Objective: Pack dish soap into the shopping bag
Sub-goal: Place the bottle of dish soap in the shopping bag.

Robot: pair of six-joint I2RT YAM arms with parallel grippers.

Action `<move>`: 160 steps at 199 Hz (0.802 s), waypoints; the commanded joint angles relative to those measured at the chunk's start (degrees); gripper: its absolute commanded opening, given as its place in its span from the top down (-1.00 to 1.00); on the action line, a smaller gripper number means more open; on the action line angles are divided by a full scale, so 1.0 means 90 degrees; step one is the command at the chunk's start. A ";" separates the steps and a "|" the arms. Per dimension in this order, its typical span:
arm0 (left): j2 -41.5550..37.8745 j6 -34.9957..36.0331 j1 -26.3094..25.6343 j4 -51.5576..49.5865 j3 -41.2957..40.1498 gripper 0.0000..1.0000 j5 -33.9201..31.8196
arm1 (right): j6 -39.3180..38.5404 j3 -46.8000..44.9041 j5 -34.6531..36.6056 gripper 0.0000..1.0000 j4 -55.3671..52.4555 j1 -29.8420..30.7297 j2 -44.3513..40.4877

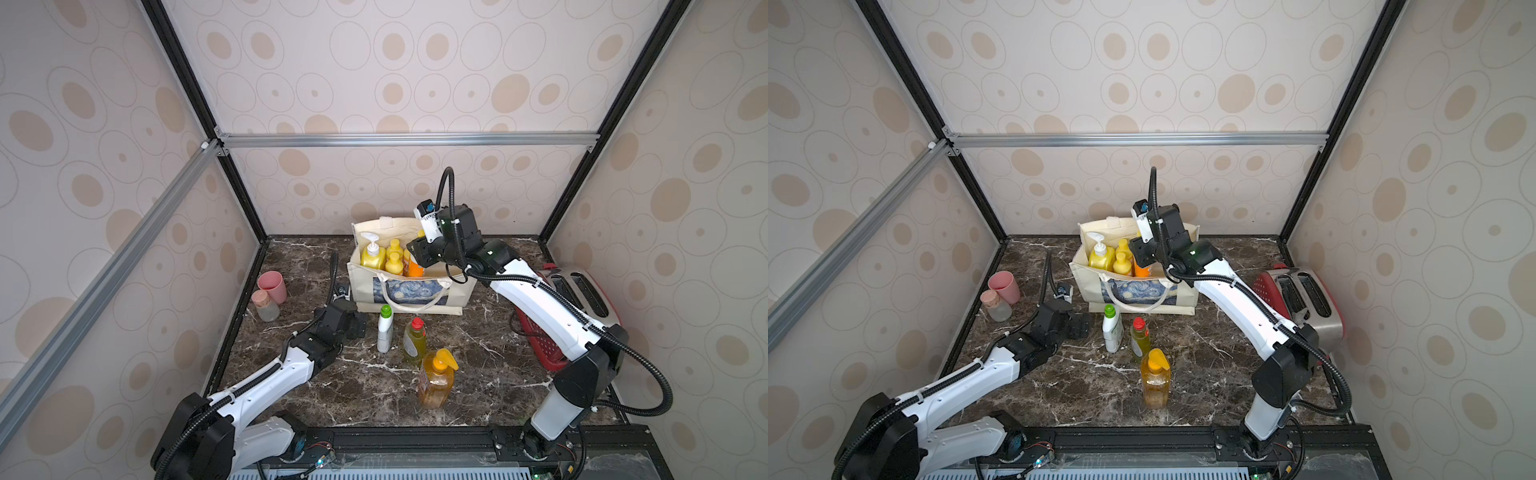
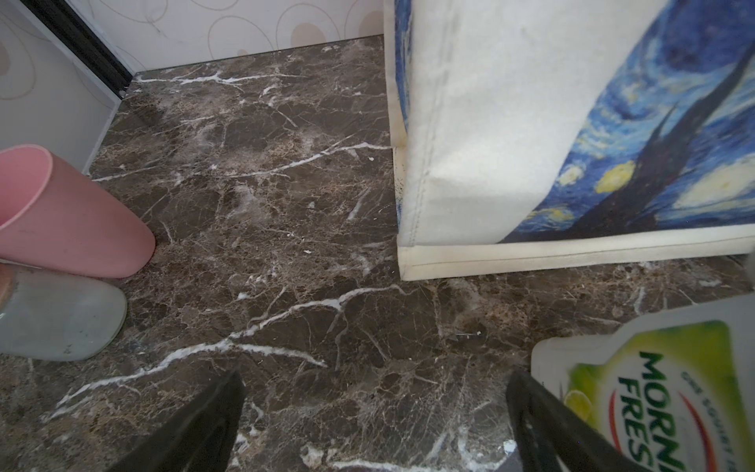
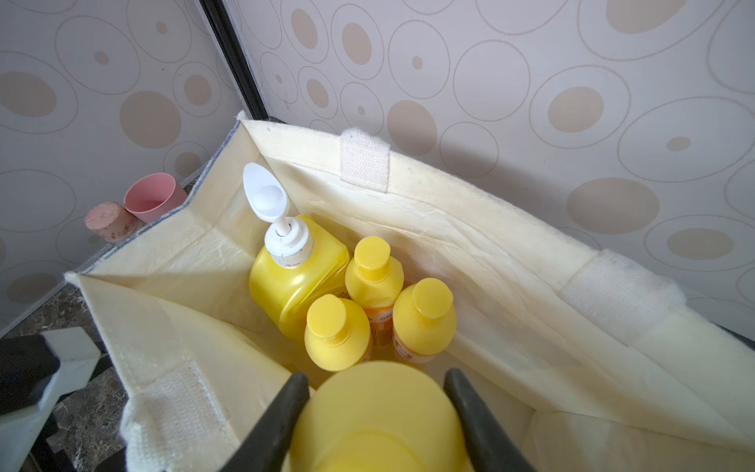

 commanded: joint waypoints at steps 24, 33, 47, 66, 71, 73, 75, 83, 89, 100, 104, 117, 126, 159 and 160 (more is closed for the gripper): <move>-0.0020 0.0054 0.0026 -0.0073 0.0196 -0.99 -0.0009 | 0.0091 0.0186 -0.0125 0.37 0.0708 -0.0020 0.0100; -0.0036 0.0052 0.0027 -0.0063 0.0204 -0.99 -0.0009 | 0.0104 0.0201 -0.0148 0.37 0.0684 -0.0022 0.0155; -0.0048 0.0056 0.0027 -0.0062 0.0189 -0.99 -0.0018 | 0.0121 0.0139 -0.0167 0.37 0.0723 -0.0021 0.0209; -0.0064 0.0053 0.0026 -0.0053 0.0180 -0.99 -0.0018 | 0.0155 0.0023 -0.0186 0.38 0.0815 -0.0028 0.0257; -0.0074 0.0059 0.0029 -0.0053 0.0186 -0.99 -0.0017 | 0.0160 0.0019 -0.0183 0.38 0.0826 -0.0028 0.0268; -0.0069 0.0058 0.0027 -0.0053 0.0186 -0.99 -0.0018 | 0.0161 0.0012 -0.0187 0.38 0.0831 -0.0021 0.0275; -0.0073 0.0055 0.0027 -0.0053 0.0183 -0.99 -0.0018 | 0.0168 0.0008 -0.0188 0.38 0.0830 -0.0019 0.0285; -0.0070 0.0054 0.0031 -0.0053 0.0185 -0.99 -0.0020 | 0.0183 -0.0015 -0.0197 0.38 0.0849 -0.0028 0.0305; -0.0072 0.0056 0.0032 -0.0052 0.0174 -0.99 -0.0018 | 0.0194 -0.0034 -0.0204 0.37 0.0870 -0.0023 0.0324; -0.0087 0.0060 0.0026 -0.0044 0.0174 -0.99 -0.0018 | 0.0212 -0.0049 -0.0224 0.38 0.0878 -0.0020 0.0369; -0.0090 0.0056 0.0029 -0.0044 0.0164 -0.99 -0.0013 | 0.0222 -0.0061 -0.0241 0.37 0.0879 -0.0020 0.0390; -0.0098 0.0054 0.0029 -0.0034 0.0149 -0.99 -0.0018 | 0.0223 -0.0071 -0.0248 0.37 0.0878 -0.0019 0.0464; -0.0113 0.0061 0.0027 -0.0034 0.0156 -0.99 -0.0018 | 0.0223 -0.0079 -0.0237 0.37 0.0884 -0.0025 0.0509; -0.0107 0.0054 0.0031 -0.0034 0.0151 -0.99 -0.0018 | 0.0239 -0.0096 -0.0236 0.33 0.0930 -0.0025 0.0662; -0.0107 0.0058 0.0028 -0.0034 0.0149 -0.99 -0.0018 | 0.0241 -0.0099 -0.0237 0.33 0.0933 -0.0027 0.0665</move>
